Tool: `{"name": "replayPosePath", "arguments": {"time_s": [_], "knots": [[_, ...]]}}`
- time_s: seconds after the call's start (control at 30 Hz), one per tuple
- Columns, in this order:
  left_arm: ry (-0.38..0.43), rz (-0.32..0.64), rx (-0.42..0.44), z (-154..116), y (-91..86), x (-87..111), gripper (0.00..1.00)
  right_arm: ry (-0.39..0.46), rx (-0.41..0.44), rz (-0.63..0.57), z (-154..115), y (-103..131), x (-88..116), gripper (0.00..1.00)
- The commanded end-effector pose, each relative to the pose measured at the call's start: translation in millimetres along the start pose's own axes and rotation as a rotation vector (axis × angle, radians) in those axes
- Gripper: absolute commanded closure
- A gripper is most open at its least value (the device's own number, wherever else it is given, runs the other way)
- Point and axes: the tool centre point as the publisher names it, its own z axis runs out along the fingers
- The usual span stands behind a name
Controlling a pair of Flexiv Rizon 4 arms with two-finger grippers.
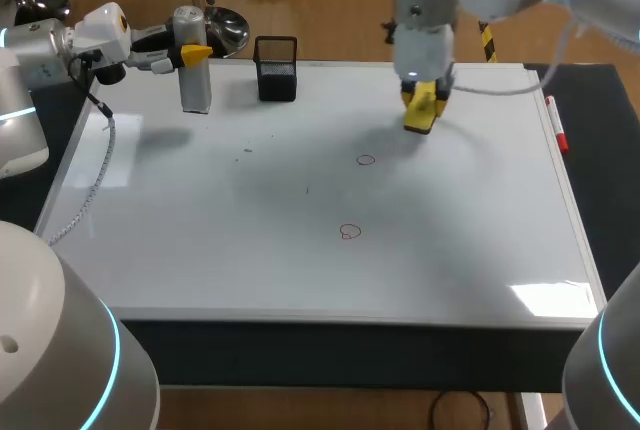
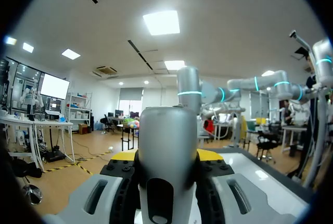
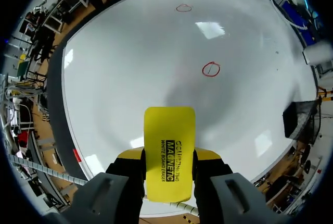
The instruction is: Pick up the inspection probe, press it on each red-marked spot on the whiteboard one by one, put down the probe, pick up the eraser, and wipe off all the red marks.
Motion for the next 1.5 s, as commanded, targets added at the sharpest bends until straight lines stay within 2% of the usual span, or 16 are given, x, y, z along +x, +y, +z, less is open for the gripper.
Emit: {"name": "replayPosePath", "arguments": {"time_s": [0.03,0.27,0.6,0.93,1.5], "knots": [[-0.004,0.002,0.0,0,-1.5,1.6,1.0,-0.031,-0.033,0.028,-1,-28,17,1.0],[-0.004,0.002,0.0,0,-1.5,1.6,1.0,-0.029,-0.029,0.072,-9,-61,32,1.0],[-0.004,0.002,0.0,0,-1.5,1.6,1.0,0.002,-0.051,0.094,-6,-84,48,1.0],[-0.004,0.002,0.0,0,-1.5,1.6,1.0,-0.001,-0.033,0.109,-8,-87,59,1.0],[-0.004,0.002,0.0,0,-1.5,1.6,1.0,-0.001,-0.033,0.109,-8,-87,59,1.0]]}}
